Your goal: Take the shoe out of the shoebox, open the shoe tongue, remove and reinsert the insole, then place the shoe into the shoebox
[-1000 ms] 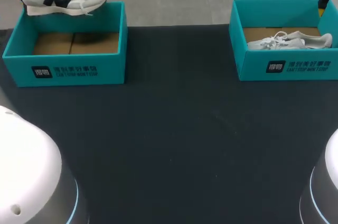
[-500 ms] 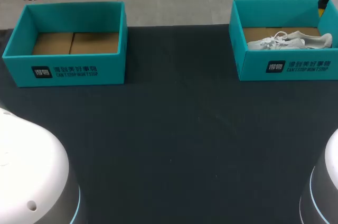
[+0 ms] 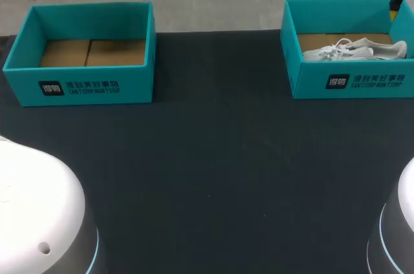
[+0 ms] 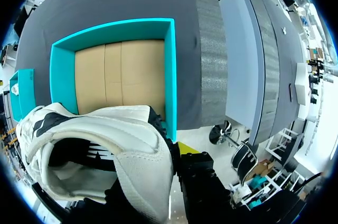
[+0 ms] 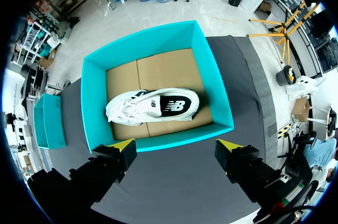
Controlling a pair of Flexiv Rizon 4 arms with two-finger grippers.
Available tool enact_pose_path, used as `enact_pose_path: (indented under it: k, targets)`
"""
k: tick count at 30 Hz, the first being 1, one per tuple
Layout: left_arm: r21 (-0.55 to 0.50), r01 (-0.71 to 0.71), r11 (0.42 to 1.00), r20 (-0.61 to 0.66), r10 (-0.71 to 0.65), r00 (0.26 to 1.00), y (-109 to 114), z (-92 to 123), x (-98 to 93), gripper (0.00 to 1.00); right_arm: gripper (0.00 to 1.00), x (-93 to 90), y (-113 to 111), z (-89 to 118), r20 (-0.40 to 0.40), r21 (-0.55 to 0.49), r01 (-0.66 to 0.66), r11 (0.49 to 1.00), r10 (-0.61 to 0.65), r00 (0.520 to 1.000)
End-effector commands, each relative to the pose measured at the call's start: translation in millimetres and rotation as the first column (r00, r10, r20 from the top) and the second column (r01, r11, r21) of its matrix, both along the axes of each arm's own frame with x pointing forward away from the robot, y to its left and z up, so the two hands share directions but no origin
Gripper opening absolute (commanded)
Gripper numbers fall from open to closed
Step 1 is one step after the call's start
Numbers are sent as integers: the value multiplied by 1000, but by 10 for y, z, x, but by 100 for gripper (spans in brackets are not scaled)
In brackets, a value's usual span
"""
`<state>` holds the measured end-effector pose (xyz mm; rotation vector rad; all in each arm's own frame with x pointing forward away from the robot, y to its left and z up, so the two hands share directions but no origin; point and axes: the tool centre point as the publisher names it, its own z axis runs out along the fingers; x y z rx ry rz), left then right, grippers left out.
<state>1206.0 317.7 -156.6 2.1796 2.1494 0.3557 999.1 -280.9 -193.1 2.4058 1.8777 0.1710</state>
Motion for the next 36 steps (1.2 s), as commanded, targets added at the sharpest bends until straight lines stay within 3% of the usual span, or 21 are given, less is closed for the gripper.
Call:
enact_pose_path:
  k: [1, 30, 36]
  targets:
    - [0, 1, 1000, 8, -1, 1000, -2, 9, -29, 0, 100, -10, 5, 1, 2, -1, 1, 1000, -1, 1000]
    - [0, 1, 1000, 8, -1, 1000, -2, 9, -29, 0, 100, -10, 5, 1, 2, -1, 1, 1000, -1, 1000]
    - [52, 3, 999, -15, -2, 1000, -270, 109, -279, 0, 100, -10, 5, 1, 2, -1, 1, 1000, -1, 1000]
